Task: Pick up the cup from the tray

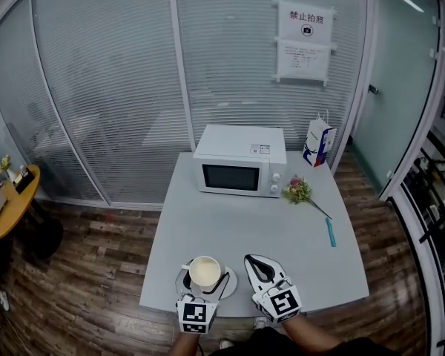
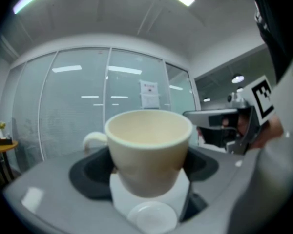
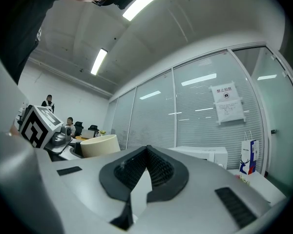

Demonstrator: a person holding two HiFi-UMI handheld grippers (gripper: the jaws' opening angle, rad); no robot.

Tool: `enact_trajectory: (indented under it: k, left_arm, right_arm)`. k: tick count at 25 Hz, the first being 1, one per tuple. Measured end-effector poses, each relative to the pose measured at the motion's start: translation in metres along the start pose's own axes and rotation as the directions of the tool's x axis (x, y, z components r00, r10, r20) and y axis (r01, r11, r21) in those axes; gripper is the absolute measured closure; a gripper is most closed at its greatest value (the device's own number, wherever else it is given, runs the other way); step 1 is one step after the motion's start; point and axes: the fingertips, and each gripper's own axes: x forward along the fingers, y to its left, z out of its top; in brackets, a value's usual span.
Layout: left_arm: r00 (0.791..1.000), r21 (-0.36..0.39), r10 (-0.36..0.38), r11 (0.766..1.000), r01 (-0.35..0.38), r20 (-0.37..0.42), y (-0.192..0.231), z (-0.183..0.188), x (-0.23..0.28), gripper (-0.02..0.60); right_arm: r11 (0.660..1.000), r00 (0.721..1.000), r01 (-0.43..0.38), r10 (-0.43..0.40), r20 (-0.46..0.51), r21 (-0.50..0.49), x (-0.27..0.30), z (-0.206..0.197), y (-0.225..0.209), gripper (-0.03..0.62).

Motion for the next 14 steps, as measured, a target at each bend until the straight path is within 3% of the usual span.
enact_trajectory:
  k: [14]
  left_arm:
    - [0.999, -0.005, 0.0, 1.0, 0.0, 0.041, 0.0024, 0.0097, 0.0003, 0.155]
  right_arm:
    - [1.0, 1.0, -0.011, 0.011, -0.003, -0.025, 0.0023, 0.0018, 0.0034, 0.605]
